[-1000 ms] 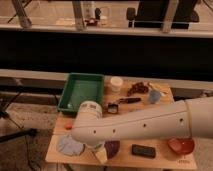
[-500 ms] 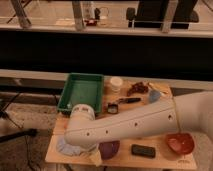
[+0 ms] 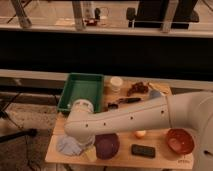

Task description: Place towel in plastic cup

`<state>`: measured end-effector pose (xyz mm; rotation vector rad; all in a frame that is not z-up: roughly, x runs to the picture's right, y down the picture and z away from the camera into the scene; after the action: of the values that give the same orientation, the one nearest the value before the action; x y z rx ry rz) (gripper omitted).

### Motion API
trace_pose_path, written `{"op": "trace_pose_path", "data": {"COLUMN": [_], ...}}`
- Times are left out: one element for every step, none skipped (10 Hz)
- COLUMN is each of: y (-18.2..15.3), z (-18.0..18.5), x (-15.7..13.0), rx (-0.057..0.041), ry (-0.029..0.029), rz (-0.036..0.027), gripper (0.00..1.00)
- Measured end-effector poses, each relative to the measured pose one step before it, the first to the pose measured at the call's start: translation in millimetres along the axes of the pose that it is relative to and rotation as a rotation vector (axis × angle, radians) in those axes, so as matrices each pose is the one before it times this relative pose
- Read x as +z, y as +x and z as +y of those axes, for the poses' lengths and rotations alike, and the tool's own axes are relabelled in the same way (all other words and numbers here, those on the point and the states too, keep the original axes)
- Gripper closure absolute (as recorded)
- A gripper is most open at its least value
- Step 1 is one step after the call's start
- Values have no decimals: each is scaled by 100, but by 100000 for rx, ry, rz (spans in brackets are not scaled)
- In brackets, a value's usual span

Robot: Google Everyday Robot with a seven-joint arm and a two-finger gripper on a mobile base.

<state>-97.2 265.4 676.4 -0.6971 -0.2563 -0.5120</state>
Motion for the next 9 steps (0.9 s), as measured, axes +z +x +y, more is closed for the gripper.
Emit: {"op": "trace_pose_path", "data": {"y": [-435, -589, -718, -543, -819, -365, -308, -775, -349], "z": [-571, -578, -501, -402, -719, -369, -479, -724, -524], "x": [422, 470, 491, 467, 797, 521, 486, 718, 591], "rx": [-377, -762, -1133, -1201, -2091, -790, -596, -1469, -765], "ry": [197, 548, 477, 353, 485, 124, 290, 155, 192], "rz": [-2610, -2175, -1687, -863, -908, -647, -473, -1043, -607], "gripper": [20, 20, 20, 20, 20, 20, 20, 20, 20]}}
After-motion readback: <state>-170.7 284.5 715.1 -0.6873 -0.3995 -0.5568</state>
